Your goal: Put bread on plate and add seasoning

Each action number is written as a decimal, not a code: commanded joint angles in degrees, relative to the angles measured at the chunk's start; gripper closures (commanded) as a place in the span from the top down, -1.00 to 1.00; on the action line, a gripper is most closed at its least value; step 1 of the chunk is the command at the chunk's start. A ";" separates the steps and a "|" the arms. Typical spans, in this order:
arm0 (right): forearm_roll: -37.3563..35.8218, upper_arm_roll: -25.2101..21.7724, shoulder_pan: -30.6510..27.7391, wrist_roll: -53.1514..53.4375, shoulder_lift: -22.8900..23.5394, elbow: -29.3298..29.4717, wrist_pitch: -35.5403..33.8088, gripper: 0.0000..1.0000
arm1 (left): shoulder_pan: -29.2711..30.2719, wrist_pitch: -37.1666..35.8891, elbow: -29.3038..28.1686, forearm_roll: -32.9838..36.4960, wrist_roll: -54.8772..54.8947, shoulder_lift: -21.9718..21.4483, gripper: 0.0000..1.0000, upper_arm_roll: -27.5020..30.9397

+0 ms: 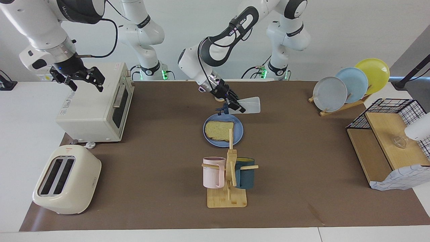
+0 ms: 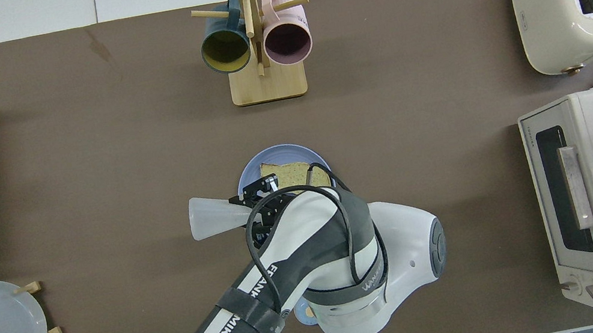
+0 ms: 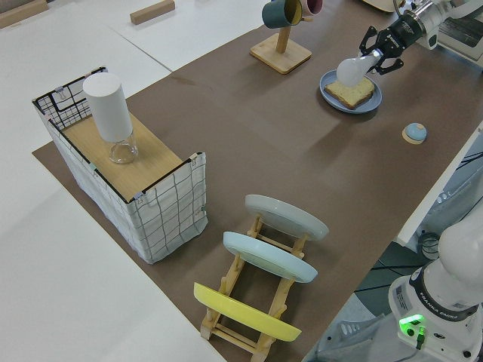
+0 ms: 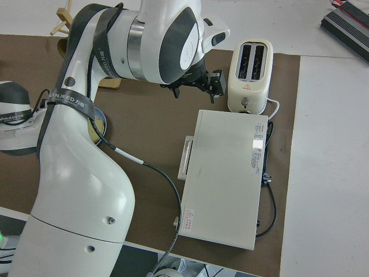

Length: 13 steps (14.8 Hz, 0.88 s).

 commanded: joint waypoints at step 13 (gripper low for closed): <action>0.94 0.28 -0.33 0.54 -0.84 -0.72 0.14 1.00 | -0.41 -0.19 -1.65 10.09 -4.00 6.16 -1.00 1.94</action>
